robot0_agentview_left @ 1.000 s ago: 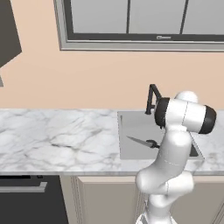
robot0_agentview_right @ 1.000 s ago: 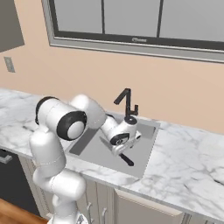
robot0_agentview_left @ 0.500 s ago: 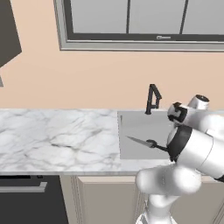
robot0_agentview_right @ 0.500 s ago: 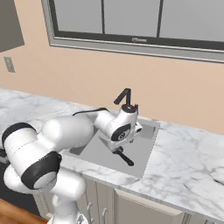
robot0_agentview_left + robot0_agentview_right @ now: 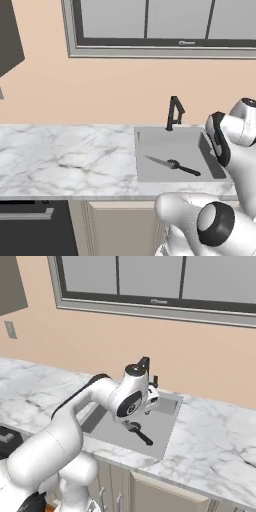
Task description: Move the cutting board and knife to the sink. Then move spray from the cabinet to the counter.
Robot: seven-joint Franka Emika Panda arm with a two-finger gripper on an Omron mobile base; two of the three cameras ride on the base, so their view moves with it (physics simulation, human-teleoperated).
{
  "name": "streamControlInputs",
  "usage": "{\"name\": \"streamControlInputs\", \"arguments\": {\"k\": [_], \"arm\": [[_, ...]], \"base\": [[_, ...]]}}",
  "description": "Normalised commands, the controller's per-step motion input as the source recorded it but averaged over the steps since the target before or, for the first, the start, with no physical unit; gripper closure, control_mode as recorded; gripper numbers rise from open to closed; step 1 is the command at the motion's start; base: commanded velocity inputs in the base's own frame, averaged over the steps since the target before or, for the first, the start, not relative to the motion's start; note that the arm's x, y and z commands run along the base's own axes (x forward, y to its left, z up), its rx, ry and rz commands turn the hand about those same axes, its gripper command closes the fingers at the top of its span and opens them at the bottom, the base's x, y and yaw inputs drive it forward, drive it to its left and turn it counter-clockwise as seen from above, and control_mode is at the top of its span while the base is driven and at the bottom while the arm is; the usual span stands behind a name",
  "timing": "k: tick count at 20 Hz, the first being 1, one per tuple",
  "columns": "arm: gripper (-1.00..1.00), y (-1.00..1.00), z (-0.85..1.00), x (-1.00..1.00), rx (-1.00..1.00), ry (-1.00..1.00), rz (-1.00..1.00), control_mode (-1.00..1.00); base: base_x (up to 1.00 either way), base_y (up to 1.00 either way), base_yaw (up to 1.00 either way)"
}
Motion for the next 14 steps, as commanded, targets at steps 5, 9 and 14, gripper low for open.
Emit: {"name": "streamControlInputs", "arguments": {"k": [5, 9, 14], "arm": [[-1.00, 0.17, 0.37, -0.43, 0.04, -0.14, -0.27, -1.00], [-1.00, 0.42, 0.22, -0.22, 0.13, 0.00, -0.37, -1.00], [-1.00, 0.56, 0.29, 0.00, 0.00, -0.05, -0.29, -1.00]], "base": [[0.00, 0.00, 0.00], [0.00, 0.00, 0.00], [0.00, 0.00, 0.00]]}}
